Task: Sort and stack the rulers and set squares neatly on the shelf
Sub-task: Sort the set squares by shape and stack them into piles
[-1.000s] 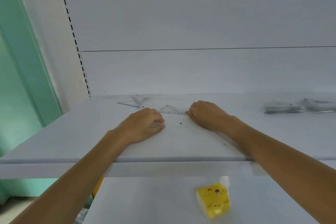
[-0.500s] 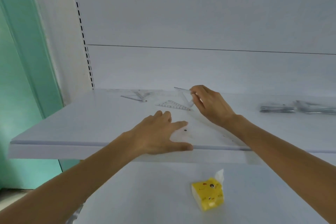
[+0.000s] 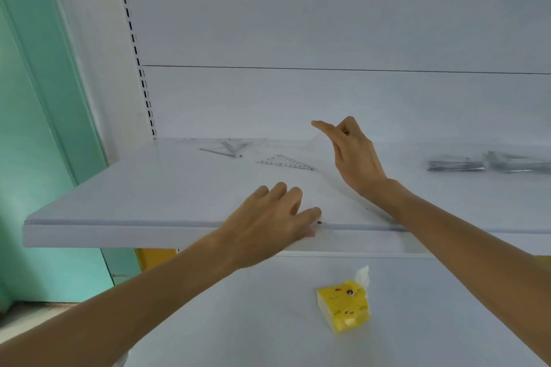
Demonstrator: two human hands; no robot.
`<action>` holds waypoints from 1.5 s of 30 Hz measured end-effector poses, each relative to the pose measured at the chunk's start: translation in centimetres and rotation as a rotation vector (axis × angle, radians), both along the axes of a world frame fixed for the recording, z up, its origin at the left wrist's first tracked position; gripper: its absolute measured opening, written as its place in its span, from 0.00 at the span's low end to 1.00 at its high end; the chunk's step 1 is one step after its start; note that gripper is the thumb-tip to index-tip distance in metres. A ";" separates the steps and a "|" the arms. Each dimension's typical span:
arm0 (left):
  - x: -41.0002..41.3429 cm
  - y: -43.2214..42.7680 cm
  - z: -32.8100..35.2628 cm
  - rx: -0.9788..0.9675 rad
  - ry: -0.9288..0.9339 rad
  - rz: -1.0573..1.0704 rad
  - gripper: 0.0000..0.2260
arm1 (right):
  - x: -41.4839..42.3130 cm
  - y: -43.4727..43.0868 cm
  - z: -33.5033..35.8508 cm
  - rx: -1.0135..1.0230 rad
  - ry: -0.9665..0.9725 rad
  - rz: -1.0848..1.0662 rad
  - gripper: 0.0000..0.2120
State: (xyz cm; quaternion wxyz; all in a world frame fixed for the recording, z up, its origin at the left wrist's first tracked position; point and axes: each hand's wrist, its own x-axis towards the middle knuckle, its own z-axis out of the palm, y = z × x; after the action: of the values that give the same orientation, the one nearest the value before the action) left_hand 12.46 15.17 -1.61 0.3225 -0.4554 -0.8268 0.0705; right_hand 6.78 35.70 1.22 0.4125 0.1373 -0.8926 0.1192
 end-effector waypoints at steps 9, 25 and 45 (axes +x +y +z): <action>-1.2 2.8 1.9 0.281 -0.408 0.011 0.23 | -1.0 3.6 -1.1 -0.050 -0.218 -0.042 0.32; -8.0 21.5 3.3 0.530 -0.730 -0.025 0.22 | 2.1 24.0 1.7 -0.216 -0.183 0.006 0.23; -8.6 27.0 2.9 0.851 -0.616 0.267 0.23 | -1.2 29.6 -0.2 0.101 -0.508 0.061 0.19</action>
State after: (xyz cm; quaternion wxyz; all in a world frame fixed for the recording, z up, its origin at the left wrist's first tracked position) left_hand 3.84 42.19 1.29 0.2094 -0.1749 -0.8893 -0.3671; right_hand 5.55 65.29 1.01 0.1640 0.1504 -0.9678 0.1175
